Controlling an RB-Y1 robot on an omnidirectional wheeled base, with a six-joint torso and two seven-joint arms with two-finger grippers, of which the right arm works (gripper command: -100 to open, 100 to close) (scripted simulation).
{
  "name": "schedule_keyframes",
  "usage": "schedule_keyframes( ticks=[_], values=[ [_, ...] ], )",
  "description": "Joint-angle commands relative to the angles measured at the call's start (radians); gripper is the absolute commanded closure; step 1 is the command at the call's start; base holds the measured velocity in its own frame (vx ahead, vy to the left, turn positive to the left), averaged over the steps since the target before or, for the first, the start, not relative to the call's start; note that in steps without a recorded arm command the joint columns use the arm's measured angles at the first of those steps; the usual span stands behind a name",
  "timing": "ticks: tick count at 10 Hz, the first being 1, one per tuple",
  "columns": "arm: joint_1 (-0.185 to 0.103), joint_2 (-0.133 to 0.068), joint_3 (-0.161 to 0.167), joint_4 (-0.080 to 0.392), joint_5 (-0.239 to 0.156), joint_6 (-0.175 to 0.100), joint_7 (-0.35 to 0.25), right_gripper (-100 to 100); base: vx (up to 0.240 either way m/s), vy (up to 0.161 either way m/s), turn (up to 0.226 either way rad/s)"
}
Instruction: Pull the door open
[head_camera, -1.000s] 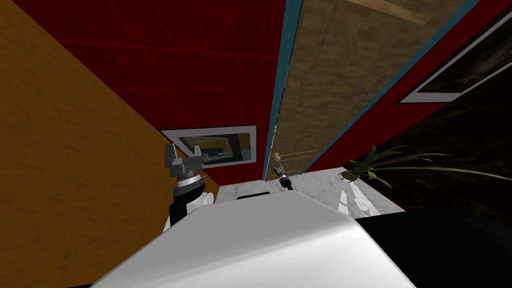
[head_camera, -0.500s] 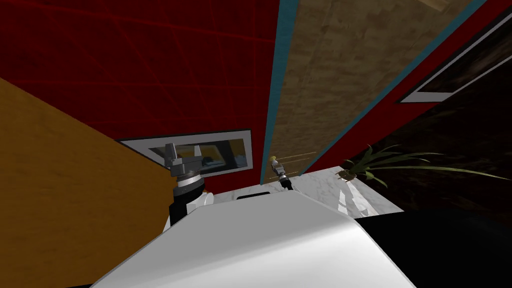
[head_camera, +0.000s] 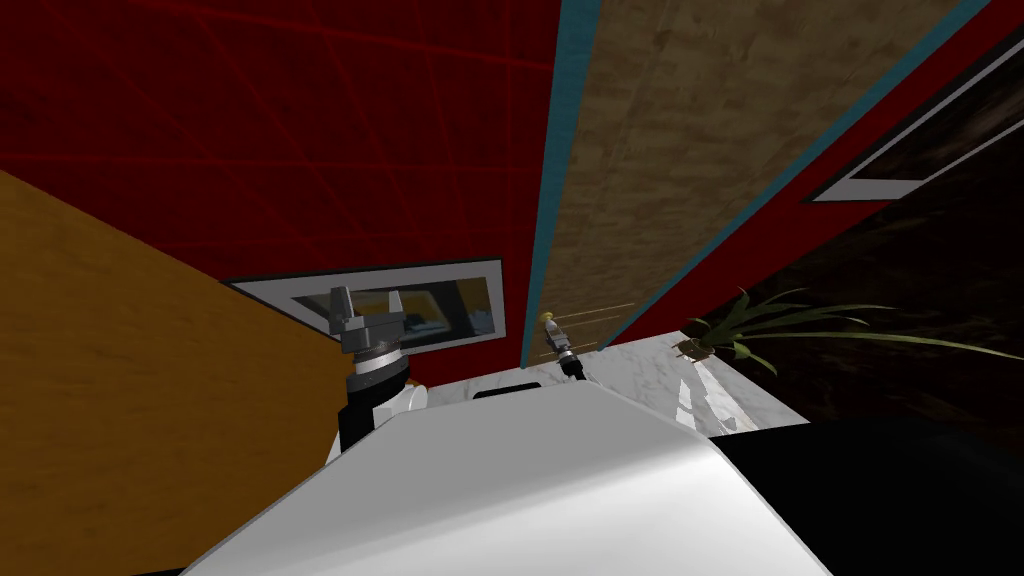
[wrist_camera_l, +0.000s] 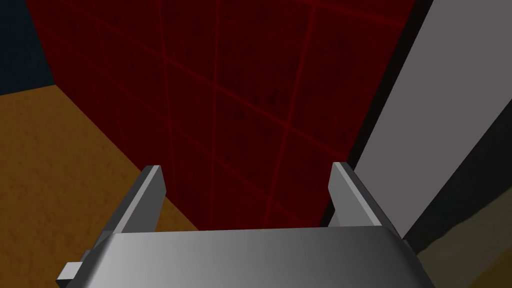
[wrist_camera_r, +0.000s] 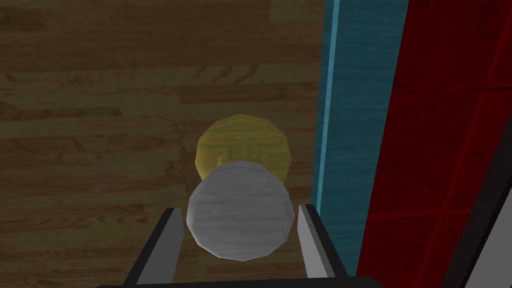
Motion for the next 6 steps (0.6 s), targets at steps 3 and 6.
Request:
schedule_keyframes(
  ticks=[3, 6],
  values=[
    [0.000, -0.002, 0.004, 0.002, -0.004, -0.001, -0.033, 100, -0.030, 0.000, 0.025],
    [0.000, -0.006, 0.009, 0.003, -0.011, -0.003, -0.089, 100, -0.140, 0.038, 0.069]
  ],
)
